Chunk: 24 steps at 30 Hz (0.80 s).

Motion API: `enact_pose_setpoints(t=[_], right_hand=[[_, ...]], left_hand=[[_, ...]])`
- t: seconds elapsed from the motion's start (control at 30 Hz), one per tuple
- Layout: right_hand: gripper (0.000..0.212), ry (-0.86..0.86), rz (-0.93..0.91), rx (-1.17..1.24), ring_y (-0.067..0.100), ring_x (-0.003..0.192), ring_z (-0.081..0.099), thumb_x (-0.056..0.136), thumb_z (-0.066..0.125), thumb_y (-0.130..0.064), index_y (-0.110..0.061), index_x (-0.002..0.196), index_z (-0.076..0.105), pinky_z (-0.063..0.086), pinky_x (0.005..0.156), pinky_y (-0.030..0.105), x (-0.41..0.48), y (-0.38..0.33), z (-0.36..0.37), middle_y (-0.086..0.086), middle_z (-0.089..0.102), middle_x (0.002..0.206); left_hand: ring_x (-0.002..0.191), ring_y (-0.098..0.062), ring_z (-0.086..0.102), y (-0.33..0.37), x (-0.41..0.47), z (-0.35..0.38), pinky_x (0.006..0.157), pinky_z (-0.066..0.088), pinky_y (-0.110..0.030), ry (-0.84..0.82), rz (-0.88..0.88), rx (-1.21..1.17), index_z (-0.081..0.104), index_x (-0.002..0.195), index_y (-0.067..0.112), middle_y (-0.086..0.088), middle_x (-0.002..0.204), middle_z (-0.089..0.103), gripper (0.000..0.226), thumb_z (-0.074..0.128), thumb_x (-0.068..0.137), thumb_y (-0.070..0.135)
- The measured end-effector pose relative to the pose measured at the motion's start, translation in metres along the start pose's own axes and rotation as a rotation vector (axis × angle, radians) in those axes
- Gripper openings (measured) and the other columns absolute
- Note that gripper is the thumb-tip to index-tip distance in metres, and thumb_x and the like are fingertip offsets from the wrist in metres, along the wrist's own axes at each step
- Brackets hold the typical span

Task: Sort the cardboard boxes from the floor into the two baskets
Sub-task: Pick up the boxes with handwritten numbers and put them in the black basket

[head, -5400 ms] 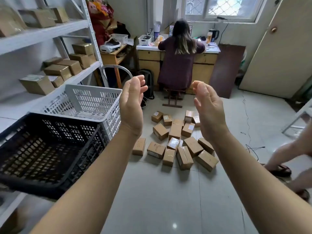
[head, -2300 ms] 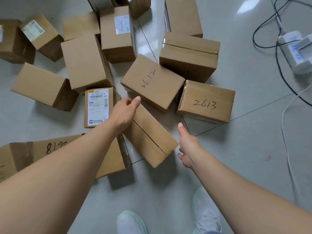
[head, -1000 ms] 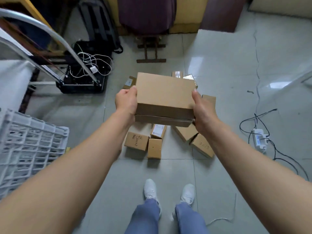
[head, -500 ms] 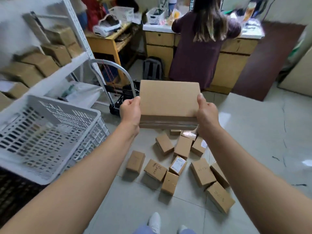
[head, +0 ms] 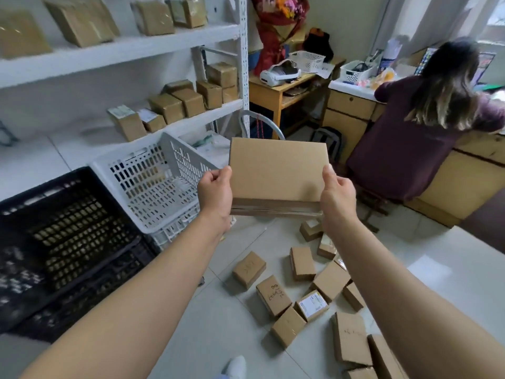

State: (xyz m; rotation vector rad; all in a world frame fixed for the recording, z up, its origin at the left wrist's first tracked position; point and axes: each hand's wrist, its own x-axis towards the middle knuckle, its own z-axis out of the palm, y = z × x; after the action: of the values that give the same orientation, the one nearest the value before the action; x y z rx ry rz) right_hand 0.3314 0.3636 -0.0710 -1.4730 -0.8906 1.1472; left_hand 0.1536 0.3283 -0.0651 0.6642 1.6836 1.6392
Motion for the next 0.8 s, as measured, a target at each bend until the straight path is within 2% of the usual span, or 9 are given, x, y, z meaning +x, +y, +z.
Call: enact_pose_setpoints(t=[0.1,0.2,0.3,0.4,0.53,0.67,0.73,0.8], right_hand=[[0.038,-0.087,-0.020,-0.015,0.007,0.086,0.047,0.097,0.043,-0.048,-0.015,0.115,0.046,0.037,0.065,0.024,-0.009,-0.005,0.019,-0.003,0.051,0.105],[0.031,-0.165,-0.030,-0.029,0.004,0.080,0.044,0.098,0.043,-0.047,-0.018,0.109,0.043,0.035,0.076,0.029,-0.017,-0.007,0.043,-0.010,0.048,0.093],[0.029,-0.234,-0.031,-0.013,0.002,0.077,0.043,0.098,0.043,-0.046,-0.019,0.107,0.042,0.034,0.078,0.030,-0.027,-0.010,0.070,-0.013,0.046,0.088],[0.032,-0.291,-0.027,0.005,0.003,0.078,0.045,0.097,0.045,-0.046,-0.017,0.111,0.045,0.035,0.072,0.027,-0.035,-0.014,0.100,-0.011,0.048,0.090],[0.032,-0.335,-0.028,0.014,0.004,0.079,0.047,0.097,0.046,-0.046,-0.017,0.109,0.044,0.035,0.059,0.022,-0.044,-0.015,0.145,-0.006,0.050,0.094],[0.029,-0.371,-0.031,0.005,0.006,0.078,0.051,0.097,0.046,-0.044,-0.016,0.107,0.045,0.039,0.058,0.024,-0.055,-0.016,0.195,-0.005,0.053,0.093],[0.029,-0.379,-0.028,-0.001,0.007,0.078,0.052,0.097,0.047,-0.044,-0.016,0.107,0.045,0.042,0.062,0.026,-0.059,-0.016,0.221,-0.006,0.053,0.090],[0.031,-0.394,-0.021,-0.008,0.008,0.080,0.052,0.096,0.046,-0.045,-0.016,0.108,0.046,0.043,0.065,0.028,-0.065,-0.015,0.248,-0.006,0.054,0.091]], left_hand=[[0.071,-0.015,0.047,0.003,-0.001,-0.024,0.059,0.039,-0.026,0.085,0.004,-0.023,0.049,0.078,0.014,-0.001,0.077,0.052,0.019,0.055,0.093,0.022],[0.072,-0.016,0.048,0.008,0.000,-0.051,0.062,0.039,-0.027,0.156,0.010,-0.050,0.047,0.074,0.014,-0.001,0.077,0.051,0.022,0.055,0.093,0.021],[0.074,-0.017,0.046,0.013,0.006,-0.077,0.068,0.039,-0.029,0.221,0.022,-0.072,0.045,0.072,0.014,-0.001,0.074,0.048,0.024,0.055,0.092,0.020],[0.076,-0.018,0.046,0.017,0.018,-0.103,0.071,0.039,-0.031,0.269,0.026,-0.088,0.047,0.081,0.011,-0.002,0.077,0.047,0.018,0.056,0.092,0.022],[0.075,-0.015,0.047,0.024,0.042,-0.137,0.066,0.038,-0.027,0.308,0.039,-0.085,0.050,0.083,0.010,-0.001,0.078,0.049,0.018,0.056,0.093,0.024],[0.078,-0.014,0.049,0.030,0.069,-0.174,0.067,0.039,-0.026,0.347,0.021,-0.086,0.055,0.092,0.010,-0.001,0.085,0.054,0.016,0.054,0.094,0.026],[0.081,-0.015,0.050,0.032,0.084,-0.193,0.072,0.040,-0.028,0.362,0.021,-0.094,0.056,0.095,0.009,-0.003,0.089,0.055,0.016,0.054,0.094,0.025],[0.080,-0.014,0.049,0.035,0.098,-0.213,0.070,0.040,-0.027,0.375,0.025,-0.084,0.055,0.094,0.010,-0.002,0.089,0.054,0.015,0.053,0.094,0.025]])
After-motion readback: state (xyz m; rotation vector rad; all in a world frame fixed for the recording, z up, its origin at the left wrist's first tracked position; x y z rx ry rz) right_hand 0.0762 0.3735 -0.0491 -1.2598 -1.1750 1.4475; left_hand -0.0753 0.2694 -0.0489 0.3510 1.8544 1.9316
